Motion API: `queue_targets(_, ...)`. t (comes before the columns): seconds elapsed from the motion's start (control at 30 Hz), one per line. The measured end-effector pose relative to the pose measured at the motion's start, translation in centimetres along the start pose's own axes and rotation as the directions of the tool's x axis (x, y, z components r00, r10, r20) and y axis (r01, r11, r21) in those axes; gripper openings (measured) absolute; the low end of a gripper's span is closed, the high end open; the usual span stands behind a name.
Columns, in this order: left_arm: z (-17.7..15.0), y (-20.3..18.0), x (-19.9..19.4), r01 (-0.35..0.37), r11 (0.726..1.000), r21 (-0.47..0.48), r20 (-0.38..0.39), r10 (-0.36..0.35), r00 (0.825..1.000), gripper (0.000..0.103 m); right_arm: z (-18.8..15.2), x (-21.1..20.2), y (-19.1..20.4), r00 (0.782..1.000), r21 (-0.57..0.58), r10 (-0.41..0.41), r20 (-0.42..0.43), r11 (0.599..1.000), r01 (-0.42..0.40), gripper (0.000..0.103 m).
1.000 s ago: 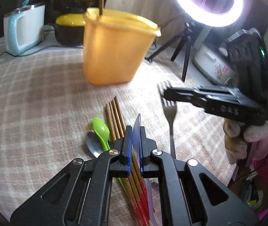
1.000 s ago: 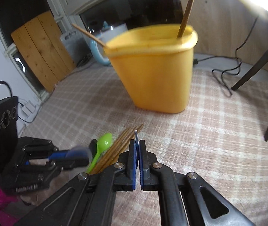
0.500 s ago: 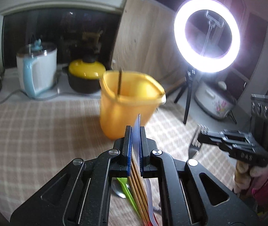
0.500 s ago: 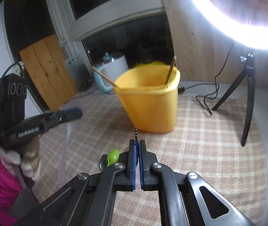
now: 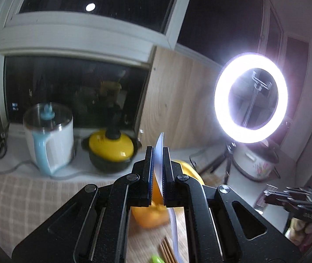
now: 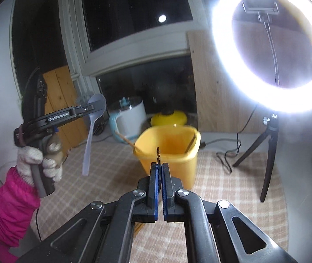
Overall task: Organize utensils
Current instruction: 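Lift the spoon and fork and carry both over the yellow container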
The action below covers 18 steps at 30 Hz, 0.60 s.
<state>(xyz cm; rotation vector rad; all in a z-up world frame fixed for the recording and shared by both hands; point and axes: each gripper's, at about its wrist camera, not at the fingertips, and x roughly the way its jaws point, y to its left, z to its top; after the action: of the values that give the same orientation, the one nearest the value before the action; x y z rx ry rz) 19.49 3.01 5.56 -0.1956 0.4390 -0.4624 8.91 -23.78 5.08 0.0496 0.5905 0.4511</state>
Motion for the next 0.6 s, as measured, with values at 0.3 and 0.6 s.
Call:
queue_targets(0.3,3.1,1.9,5.4,-0.022,1.0,-0.002,0.042,0.022,0.999,0.004,3.4,-0.2,0.6,0.994,-0.027,-0.064,0.088,0.997,0.066,0.0)
queue_targets(0.6,3.0,2.4,11.2,-0.002,1.0,-0.003,0.015,0.002,1.0,0.004,6.2,0.8,0.0,0.981,0.006,-0.119,0.153,0.993,0.12,0.0)
